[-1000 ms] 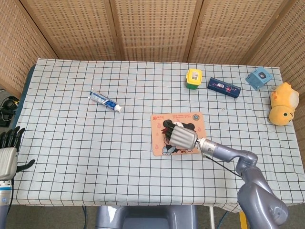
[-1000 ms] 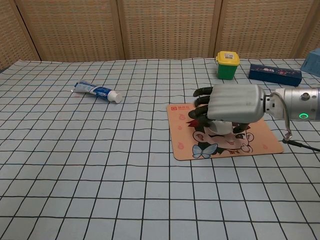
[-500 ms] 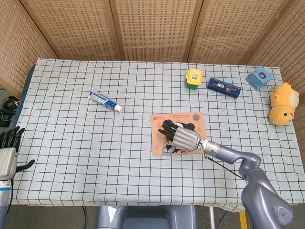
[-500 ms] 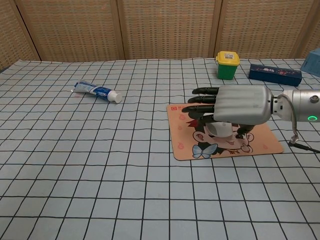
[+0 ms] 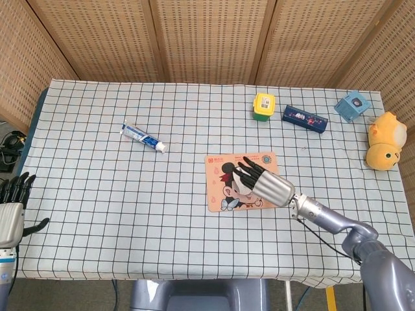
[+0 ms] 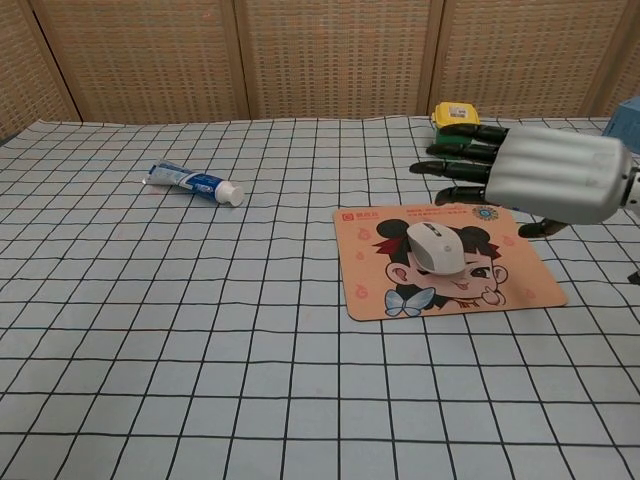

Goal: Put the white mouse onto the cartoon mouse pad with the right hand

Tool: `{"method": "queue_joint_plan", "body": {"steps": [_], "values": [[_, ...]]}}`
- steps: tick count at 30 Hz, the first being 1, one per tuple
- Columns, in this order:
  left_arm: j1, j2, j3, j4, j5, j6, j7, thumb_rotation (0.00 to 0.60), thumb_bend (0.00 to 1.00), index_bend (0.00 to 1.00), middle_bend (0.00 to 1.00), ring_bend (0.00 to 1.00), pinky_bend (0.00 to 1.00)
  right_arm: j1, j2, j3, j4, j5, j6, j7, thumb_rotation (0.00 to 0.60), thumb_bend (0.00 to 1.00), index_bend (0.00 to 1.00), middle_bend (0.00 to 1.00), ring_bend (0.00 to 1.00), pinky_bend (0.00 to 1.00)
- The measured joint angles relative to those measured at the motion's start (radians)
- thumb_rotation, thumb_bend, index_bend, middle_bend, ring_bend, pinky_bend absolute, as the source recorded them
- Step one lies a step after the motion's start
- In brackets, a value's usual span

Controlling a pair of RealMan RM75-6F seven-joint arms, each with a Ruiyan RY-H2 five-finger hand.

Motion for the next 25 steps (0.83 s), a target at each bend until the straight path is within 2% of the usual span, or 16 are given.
{"method": "queue_joint_plan", "body": {"steps": [8,15,18,25], "values": [[0.002,-0.011,0.003,0.014,0.029,0.023,-0.029,0.6,0.04,0.0,0.0,0.0,0.0,-0.169,0.083,0.101,-0.245,0.17,0.091,-0.022,0.6,0.16,0.21,0.0,0.0,0.0],[0.002,-0.033,0.006,0.052,0.053,0.043,-0.057,0.6,0.04,0.0,0.0,0.0,0.0,-0.364,0.127,0.163,-0.466,0.347,0.141,0.054,0.6,0.15,0.18,0.0,0.0,0.0],[0.002,-0.035,0.009,0.053,0.061,0.049,-0.057,0.6,0.04,0.0,0.0,0.0,0.0,-0.428,0.142,0.179,-0.52,0.387,0.158,0.1,0.6,0.15,0.17,0.0,0.0,0.0],[0.006,-0.038,0.02,0.056,0.068,0.046,-0.05,0.6,0.04,0.0,0.0,0.0,0.0,-0.502,0.153,0.196,-0.568,0.414,0.182,0.152,0.6,0.15,0.17,0.0,0.0,0.0]]}}
